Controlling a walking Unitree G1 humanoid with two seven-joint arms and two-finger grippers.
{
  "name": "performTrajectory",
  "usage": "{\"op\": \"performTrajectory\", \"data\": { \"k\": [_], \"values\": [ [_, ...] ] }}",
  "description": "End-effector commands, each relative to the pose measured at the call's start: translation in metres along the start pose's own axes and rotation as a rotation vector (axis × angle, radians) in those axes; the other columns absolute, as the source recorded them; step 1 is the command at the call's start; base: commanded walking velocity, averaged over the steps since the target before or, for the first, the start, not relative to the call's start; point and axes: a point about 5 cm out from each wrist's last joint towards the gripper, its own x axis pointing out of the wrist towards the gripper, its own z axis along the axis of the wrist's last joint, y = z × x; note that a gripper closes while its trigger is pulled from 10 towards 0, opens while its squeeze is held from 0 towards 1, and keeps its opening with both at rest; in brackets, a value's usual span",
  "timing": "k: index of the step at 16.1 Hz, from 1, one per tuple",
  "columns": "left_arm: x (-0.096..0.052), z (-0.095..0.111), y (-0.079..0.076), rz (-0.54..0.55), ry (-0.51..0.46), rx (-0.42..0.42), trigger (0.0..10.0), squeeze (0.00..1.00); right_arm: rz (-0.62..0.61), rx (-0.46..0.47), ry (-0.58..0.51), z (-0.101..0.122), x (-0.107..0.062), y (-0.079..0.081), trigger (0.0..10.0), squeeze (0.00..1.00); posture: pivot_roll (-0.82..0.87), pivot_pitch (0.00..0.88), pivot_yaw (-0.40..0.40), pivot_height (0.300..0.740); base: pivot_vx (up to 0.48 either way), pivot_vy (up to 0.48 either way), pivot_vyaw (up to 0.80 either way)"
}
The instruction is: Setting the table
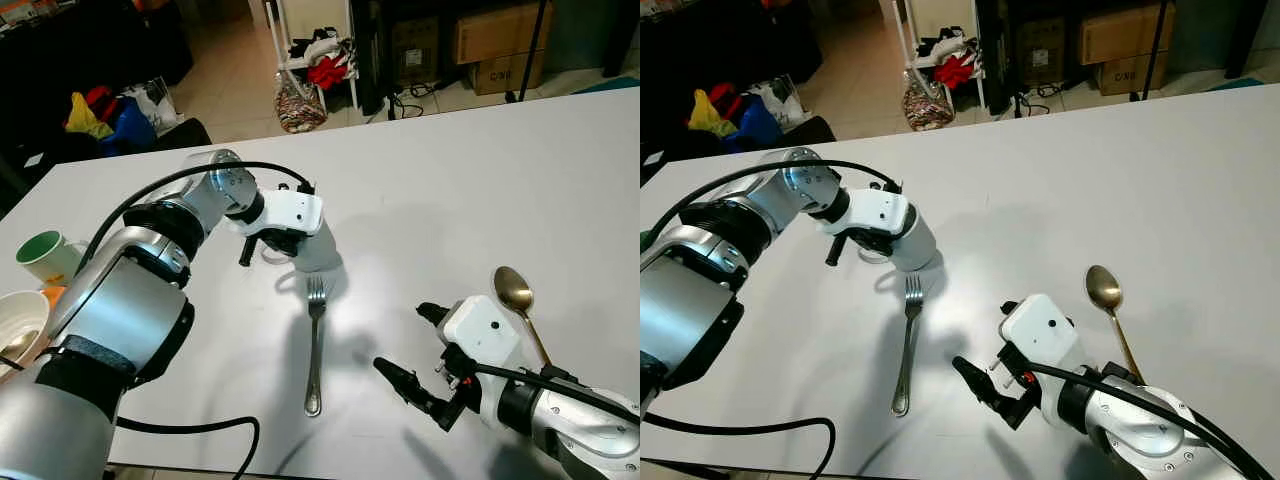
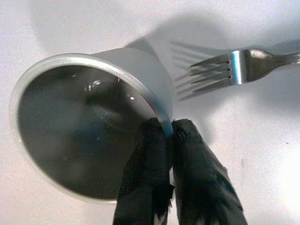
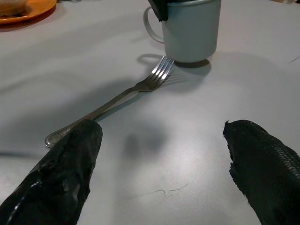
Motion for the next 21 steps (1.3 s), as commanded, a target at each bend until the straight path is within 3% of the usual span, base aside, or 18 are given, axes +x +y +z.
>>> {"op": "performTrajectory", "data": {
  "k": [1,7,9,11,12,13,14,16,17,18,19,21],
  "values": [
    [-0.007,-0.004,0.003,0.013,0.012,-0.017,10.0,1.00,0.018,-0.011,-0.032,0.006,-0.002,0.004,10.0,0.00,-0.19,0.000,0.273,0.740,0.000,0.000,0.00],
    [-0.011,-0.002,0.005,0.018,0.018,-0.007,10.0,1.00,0.002,-0.008,-0.031,0.006,0.001,0.003,10.0,0.00,-0.19,0.000,0.287,0.740,0.000,0.000,0.00],
    [-0.025,0.004,0.014,0.071,-0.072,-0.024,10.0,1.00,-0.011,-0.014,-0.038,0.007,0.002,0.000,10.0,0.00,-0.18,0.000,0.287,0.740,0.000,0.000,0.00],
    [-0.049,0.014,0.022,0.108,-0.314,-0.089,10.0,0.73,-0.041,-0.010,-0.062,0.008,0.001,-0.004,10.0,0.00,-0.17,0.000,0.281,0.740,0.000,0.000,0.00],
    [-0.058,0.013,0.021,0.096,-0.406,-0.120,10.0,0.00,-0.074,0.011,-0.098,0.010,0.002,-0.007,10.0,0.00,-0.17,0.000,0.277,0.740,0.000,0.000,0.00],
    [-0.062,0.010,0.019,0.099,-0.443,-0.139,10.0,0.00,-0.106,0.039,-0.135,0.012,0.002,-0.010,10.0,0.00,-0.16,0.000,0.267,0.740,0.000,0.000,0.00],
    [-0.070,-0.008,0.008,0.101,-0.516,-0.211,10.0,0.00,-0.148,0.082,-0.210,0.018,0.004,-0.015,10.0,0.00,-0.14,0.000,0.256,0.740,0.000,0.000,0.00],
    [-0.083,-0.022,-0.003,0.117,-0.560,-0.287,10.0,0.00,-0.204,0.140,-0.299,0.029,0.003,-0.020,10.0,0.00,-0.11,0.000,0.229,0.740,0.000,0.000,0.00],
    [-0.096,-0.029,-0.014,0.192,-0.629,-0.348,10.0,0.00,-0.231,0.127,-0.345,0.039,0.002,-0.024,10.0,0.00,-0.08,0.000,0.214,0.740,0.000,0.000,0.80],
    [-0.098,-0.034,-0.026,0.326,-0.693,-0.391,10.0,0.00,-0.247,0.096,-0.360,0.044,0.004,-0.028,10.0,0.00,-0.07,0.000,0.204,0.740,0.000,0.000,0.80],
    [-0.096,-0.037,-0.031,0.390,-0.715,-0.409,10.0,0.00,-0.255,0.094,-0.363,0.045,0.006,-0.029,10.0,0.00,-0.07,0.000,0.204,0.740,0.000,0.000,0.80],
    [-0.086,-0.039,-0.059,0.751,-0.721,-0.629,10.0,0.00,-0.341,0.129,-0.368,0.035,0.009,-0.034,10.0,0.00,-0.02,0.000,0.154,0.740,0.000,0.000,0.80]
  ]
}}
